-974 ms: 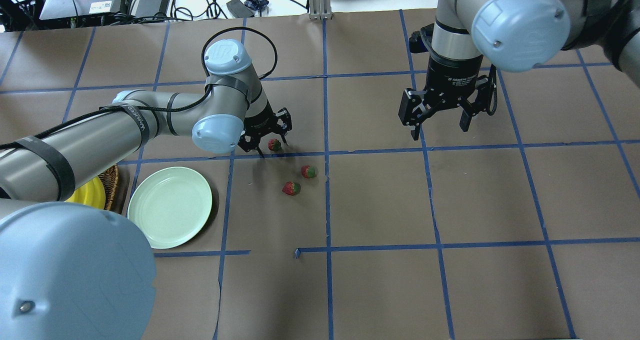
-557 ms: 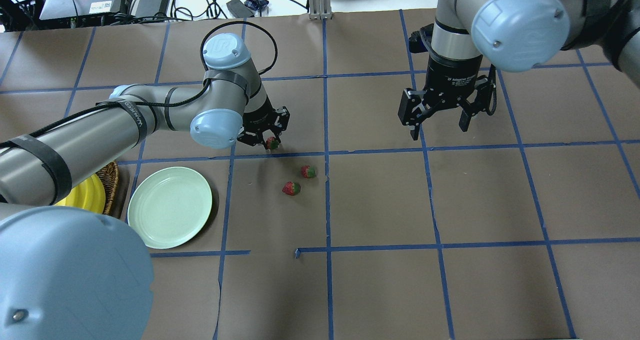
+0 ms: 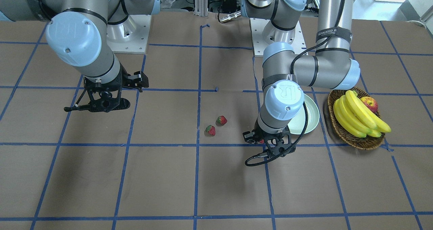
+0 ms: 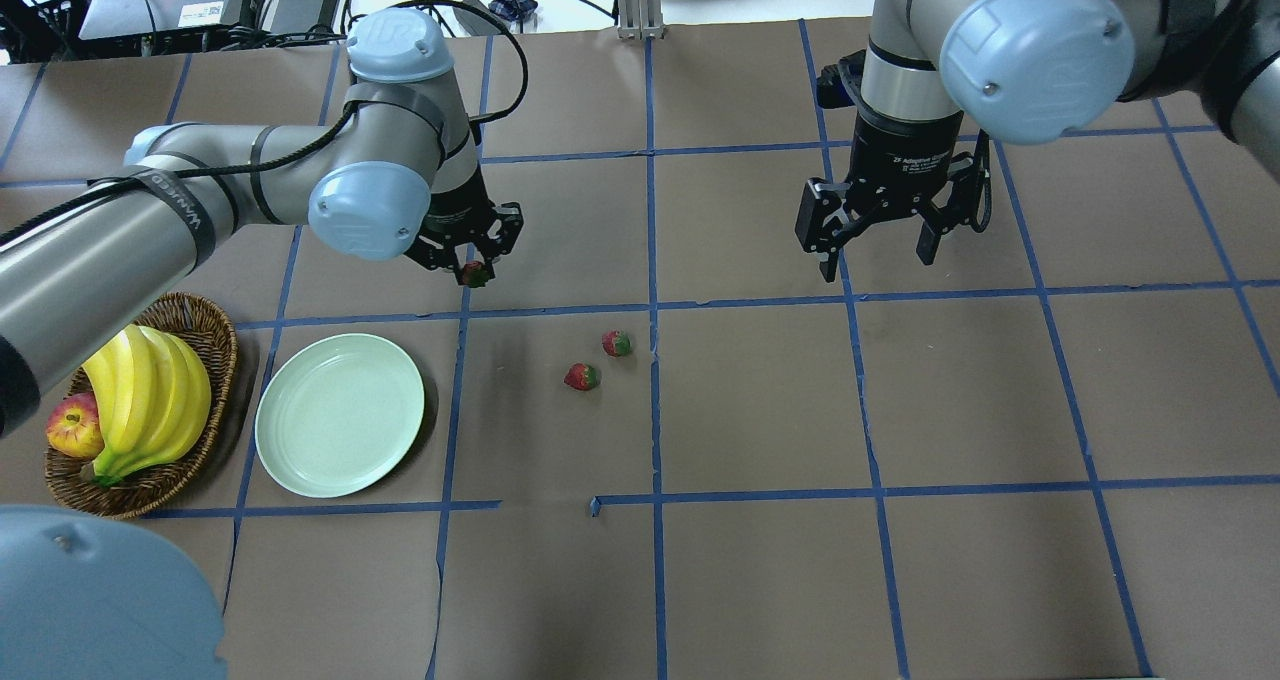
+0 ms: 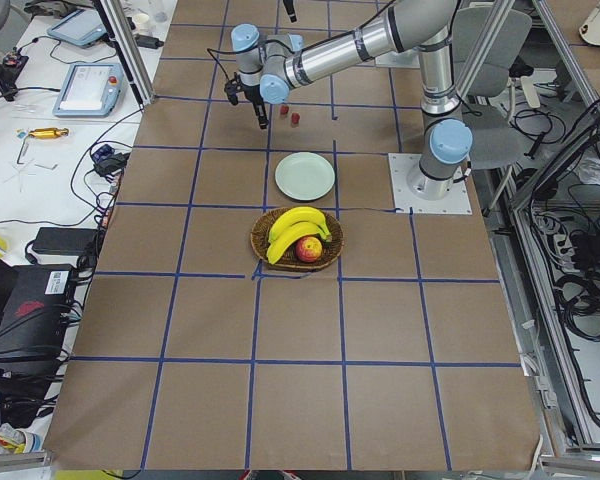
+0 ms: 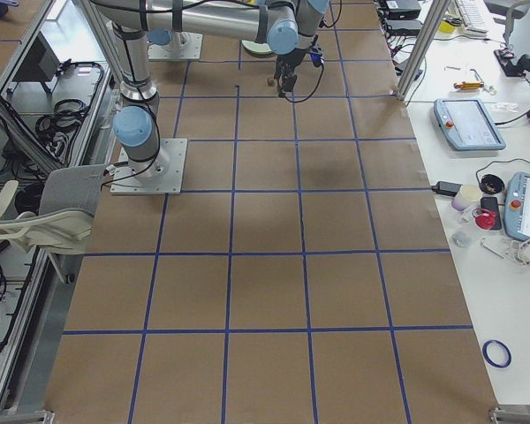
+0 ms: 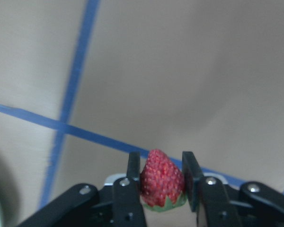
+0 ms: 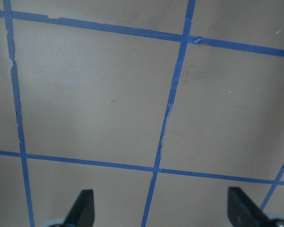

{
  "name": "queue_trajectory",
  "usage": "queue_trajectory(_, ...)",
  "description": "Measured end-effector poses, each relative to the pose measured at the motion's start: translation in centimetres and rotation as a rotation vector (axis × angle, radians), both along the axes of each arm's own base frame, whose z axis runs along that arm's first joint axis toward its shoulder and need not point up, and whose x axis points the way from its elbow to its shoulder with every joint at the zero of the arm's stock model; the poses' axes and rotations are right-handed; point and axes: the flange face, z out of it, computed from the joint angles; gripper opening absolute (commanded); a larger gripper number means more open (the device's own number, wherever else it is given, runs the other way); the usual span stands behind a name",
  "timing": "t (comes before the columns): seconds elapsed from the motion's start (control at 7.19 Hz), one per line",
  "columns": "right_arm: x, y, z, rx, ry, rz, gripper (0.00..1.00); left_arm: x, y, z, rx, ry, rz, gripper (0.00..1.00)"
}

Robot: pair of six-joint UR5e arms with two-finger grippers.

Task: Collect all strawberries into plate
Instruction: 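Carry the strawberry with the left gripper over the green plate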

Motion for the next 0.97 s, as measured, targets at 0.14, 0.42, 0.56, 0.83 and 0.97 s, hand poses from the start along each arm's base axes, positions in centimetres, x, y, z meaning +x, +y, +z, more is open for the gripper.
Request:
queue_trajectory(0.14,0.0,0.0,0.0,0.0,-0.001,0.0,1.0,2.8,0.6,-0.3,0.07,-0.026,-0.074,0.0)
queue_trajectory(0.42,0.0,0.0,-0.1,0.002,0.001,-0.001,1.0,7.9,2.0,-2.0,0.191,-0.074,-0.213,0.0)
queue_trajectory(0.56,0.0,0.1,-0.1,0.002,0.002,-0.004,1.0,9.7,2.7,-3.0,0.237,-0.069,-0.253,0.0)
queue_trajectory(0.83,0.1,0.2,-0.3,0.005,0.004,-0.006,1.0,12.4,4.3,-4.9,0.319,-0.09,-0.307,0.36)
queue_trajectory(0.97,0.1,0.3,-0.4,0.008,0.004,-0.006,1.0,13.0,4.7,-5.2,0.345,-0.103,-0.326,0.74)
